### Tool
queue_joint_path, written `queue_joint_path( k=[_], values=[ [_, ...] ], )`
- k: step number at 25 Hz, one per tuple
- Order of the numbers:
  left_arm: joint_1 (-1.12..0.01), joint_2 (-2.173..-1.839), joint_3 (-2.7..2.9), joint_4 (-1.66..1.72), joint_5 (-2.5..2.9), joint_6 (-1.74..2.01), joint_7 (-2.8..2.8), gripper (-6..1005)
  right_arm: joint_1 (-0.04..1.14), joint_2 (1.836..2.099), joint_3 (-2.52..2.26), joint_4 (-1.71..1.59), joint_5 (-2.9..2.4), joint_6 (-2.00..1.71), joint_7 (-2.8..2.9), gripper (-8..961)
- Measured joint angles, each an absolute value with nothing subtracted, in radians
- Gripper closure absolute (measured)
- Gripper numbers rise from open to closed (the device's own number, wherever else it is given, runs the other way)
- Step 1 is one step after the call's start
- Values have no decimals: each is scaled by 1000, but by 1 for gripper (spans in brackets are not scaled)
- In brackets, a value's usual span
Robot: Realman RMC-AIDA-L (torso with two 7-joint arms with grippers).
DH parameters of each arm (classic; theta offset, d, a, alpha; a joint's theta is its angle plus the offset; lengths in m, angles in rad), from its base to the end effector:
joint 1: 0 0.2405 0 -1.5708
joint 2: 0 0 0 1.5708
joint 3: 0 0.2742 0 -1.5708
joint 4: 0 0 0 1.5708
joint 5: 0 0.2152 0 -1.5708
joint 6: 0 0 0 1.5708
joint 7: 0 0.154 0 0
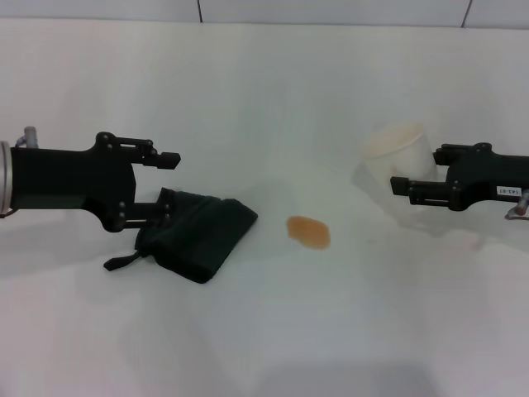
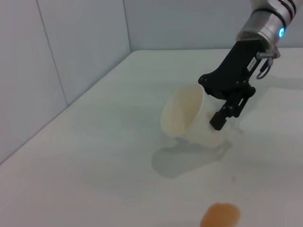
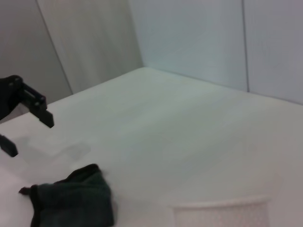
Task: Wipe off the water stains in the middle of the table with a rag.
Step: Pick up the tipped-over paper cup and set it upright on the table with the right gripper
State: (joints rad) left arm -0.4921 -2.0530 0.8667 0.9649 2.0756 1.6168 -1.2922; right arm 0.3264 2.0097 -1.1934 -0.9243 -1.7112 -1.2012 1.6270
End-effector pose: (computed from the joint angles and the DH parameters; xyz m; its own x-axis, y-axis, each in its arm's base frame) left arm -0.2590 0.3490 0.0129 0.9710 0.0350 0.2365 0.0930 -0.9667 -0.2384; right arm 0.2882 0.3532 -0.0037 0.8061 -0.4009 -0.4354 -0.5533 -0.7716 -0.3139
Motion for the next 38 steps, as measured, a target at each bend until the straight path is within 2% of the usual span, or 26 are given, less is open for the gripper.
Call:
queue_joint_path(
  k=[11, 38],
  values=[
    [-490, -2061, 867, 965, 2074, 1617, -1292, 395, 336, 2009, -1179, -771, -1596, -1140, 1426, 265],
    [-485, -2060, 867, 965, 2074, 1615, -1299, 400, 318, 2009, -1154, -701, -1563, -1154, 1350, 261]
  ],
)
